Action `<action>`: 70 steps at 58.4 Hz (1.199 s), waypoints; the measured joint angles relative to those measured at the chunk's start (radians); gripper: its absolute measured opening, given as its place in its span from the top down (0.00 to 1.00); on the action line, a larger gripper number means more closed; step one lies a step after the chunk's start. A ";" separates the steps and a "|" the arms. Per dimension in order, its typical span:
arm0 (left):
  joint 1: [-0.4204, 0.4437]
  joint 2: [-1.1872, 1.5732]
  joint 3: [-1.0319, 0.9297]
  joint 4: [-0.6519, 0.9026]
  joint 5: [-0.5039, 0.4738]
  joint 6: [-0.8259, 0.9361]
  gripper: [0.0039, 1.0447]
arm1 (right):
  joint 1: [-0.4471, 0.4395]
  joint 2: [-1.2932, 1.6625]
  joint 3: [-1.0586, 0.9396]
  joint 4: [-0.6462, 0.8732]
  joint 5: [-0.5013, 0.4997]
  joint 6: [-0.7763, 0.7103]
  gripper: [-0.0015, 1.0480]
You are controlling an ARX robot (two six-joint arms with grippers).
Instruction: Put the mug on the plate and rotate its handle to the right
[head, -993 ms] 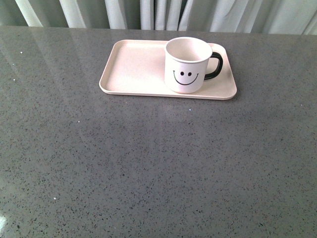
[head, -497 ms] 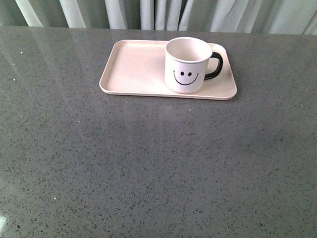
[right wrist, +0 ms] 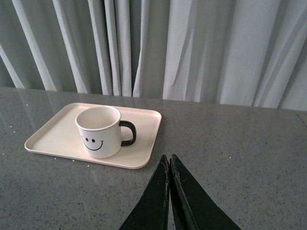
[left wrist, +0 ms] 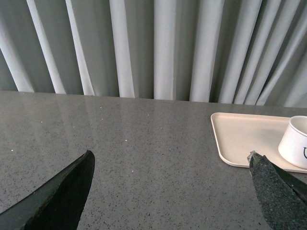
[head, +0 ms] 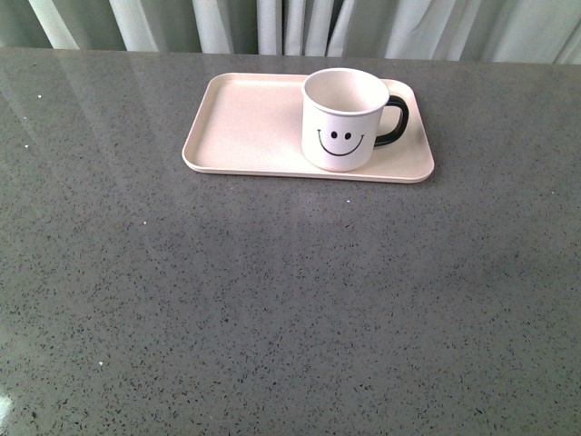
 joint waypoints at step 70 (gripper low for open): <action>0.000 0.000 0.000 0.000 0.000 0.000 0.09 | 0.000 -0.493 0.000 -0.490 -0.001 0.000 0.86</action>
